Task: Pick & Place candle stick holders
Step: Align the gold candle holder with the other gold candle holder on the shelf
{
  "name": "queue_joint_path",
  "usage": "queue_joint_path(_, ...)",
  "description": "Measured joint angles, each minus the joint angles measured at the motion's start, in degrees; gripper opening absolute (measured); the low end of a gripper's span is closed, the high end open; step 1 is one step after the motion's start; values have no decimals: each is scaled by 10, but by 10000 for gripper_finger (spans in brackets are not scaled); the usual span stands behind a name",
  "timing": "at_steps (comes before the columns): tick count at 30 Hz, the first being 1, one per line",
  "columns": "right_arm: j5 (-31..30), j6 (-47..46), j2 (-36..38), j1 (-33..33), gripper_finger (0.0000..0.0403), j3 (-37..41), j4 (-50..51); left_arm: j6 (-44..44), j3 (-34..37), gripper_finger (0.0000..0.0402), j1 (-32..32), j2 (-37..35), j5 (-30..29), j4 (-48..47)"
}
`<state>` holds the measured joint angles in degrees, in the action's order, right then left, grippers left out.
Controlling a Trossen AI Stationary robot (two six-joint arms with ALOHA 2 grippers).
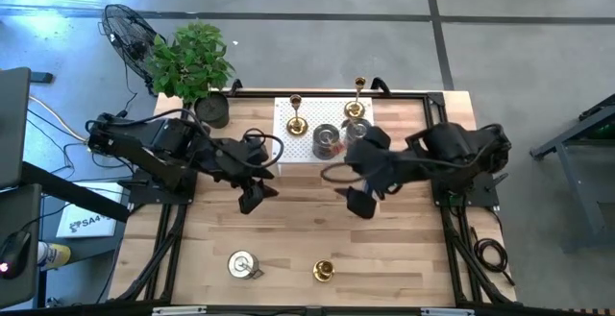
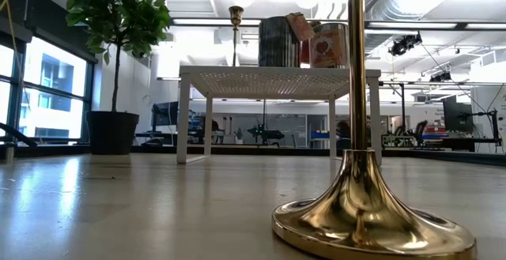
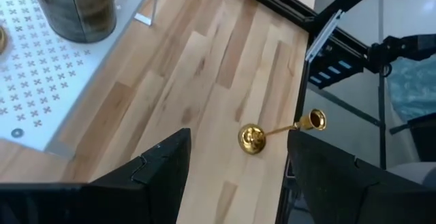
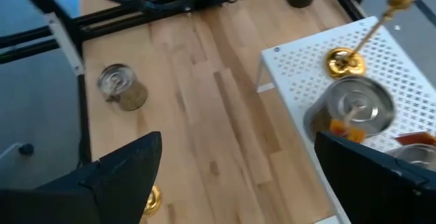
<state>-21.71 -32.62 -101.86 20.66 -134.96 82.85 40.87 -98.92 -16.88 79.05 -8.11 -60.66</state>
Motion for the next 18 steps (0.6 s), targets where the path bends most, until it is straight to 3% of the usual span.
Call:
queue_joint_path(7,-24,-17,0,32,379,0,0,-1,0,241,0,0,5,1)
queue_joint_path(12,-37,-32,0,47,379,1,0,-9,0,241,0,0,-49,-23)
queue_joint_path(18,-55,-51,0,63,379,20,2,-17,0,241,0,0,-56,-34)
